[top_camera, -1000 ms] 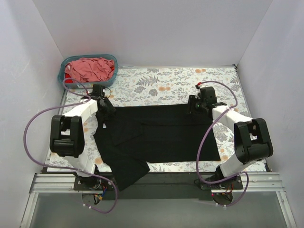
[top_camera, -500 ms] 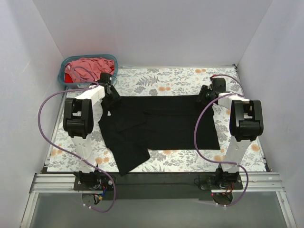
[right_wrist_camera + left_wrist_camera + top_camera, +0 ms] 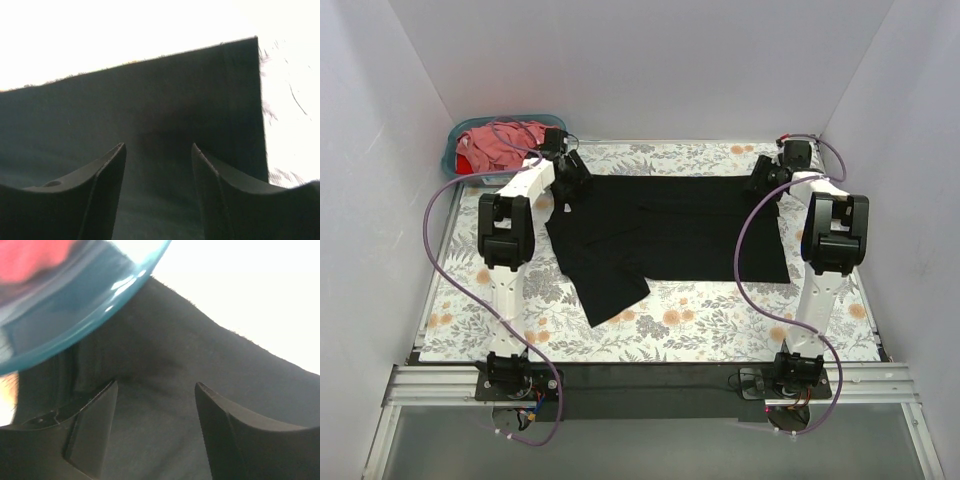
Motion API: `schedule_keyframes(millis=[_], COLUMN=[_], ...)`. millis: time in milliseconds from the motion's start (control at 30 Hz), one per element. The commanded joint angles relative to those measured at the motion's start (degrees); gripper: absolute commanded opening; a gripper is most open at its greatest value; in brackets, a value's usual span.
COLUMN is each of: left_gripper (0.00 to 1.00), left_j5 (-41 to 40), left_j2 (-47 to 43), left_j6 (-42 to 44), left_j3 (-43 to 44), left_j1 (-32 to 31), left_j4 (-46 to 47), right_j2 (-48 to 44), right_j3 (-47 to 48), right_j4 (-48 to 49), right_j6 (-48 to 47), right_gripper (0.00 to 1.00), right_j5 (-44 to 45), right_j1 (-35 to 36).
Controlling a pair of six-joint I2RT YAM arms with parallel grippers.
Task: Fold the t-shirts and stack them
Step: Fold the tshirt
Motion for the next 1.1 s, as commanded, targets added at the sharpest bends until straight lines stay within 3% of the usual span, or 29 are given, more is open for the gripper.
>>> schedule_keyframes(millis=[0, 67, 233, 367, 567, 733, 1067], left_gripper=[0.64, 0.70, 0.70, 0.66, 0.60, 0.54, 0.46], left_j5=[-2.4, -5.3, -8.2, -9.5, -7.8, -6.7, -5.7], left_j2=[-8.5, -15.5, -31.4, -46.1, -57.3, -58.4, -47.7], left_j6=[1.5, 1.8, 0.0, -1.9, -2.8, -4.3, -5.5], left_j3=[-1.8, -5.6, -22.4, -42.0, -56.9, -62.6, -61.6], left_j1=[-0.2, -0.9, -2.0, -2.2, -2.4, -2.4, -2.4], left_j4=[-3.1, -3.2, -4.7, -6.7, -7.5, -4.9, 2.0], right_j2=[-9.6, -13.6, -28.3, -39.3, -52.1, -57.0, -57.1], right_j3=[-1.8, -4.9, -18.5, -30.0, -42.3, -48.7, -51.4], right_j4=[-4.2, -5.7, -10.5, -13.6, -16.3, -16.1, -14.2], right_j6=[-3.8, -4.2, -4.4, -3.3, -1.1, 0.1, 0.1], right_gripper=[0.64, 0.64, 0.64, 0.63, 0.62, 0.62, 0.61], right_j5=[1.6, 3.3, 8.6, 10.9, 10.3, 10.8, 10.1], right_j1=[-0.3, -0.4, -0.3, -0.4, -0.4, -0.4, -0.3])
